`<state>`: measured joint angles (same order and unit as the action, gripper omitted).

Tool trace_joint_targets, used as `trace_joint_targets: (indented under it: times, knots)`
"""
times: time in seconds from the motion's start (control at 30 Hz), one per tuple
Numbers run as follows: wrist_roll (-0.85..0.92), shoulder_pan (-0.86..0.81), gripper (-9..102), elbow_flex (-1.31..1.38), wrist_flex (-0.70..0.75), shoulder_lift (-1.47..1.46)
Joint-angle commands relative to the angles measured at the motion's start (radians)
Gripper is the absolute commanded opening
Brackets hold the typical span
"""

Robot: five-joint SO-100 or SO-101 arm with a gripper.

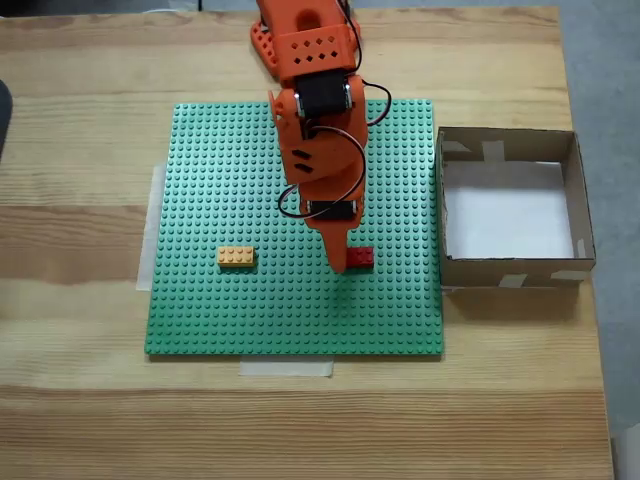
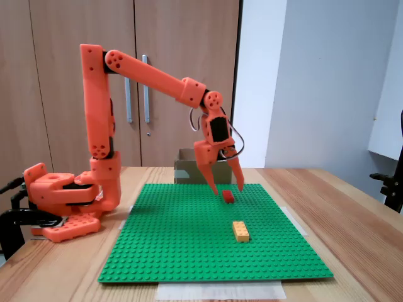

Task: Pick the red lego block and put it in the box.

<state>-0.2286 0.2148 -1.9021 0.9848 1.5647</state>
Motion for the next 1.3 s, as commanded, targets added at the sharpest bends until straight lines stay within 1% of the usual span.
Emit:
trace_joint_targets:
  times: [0.0, 1.0, 1.27]
  knots:
    - [0.003, 0.008, 26, 0.029, -0.009, 0.005]
    - [0.029, 0.005, 26, 0.077, -0.003, -0.061]
    - [0.038, 0.032, 26, 0.071, 0.003, -0.061]
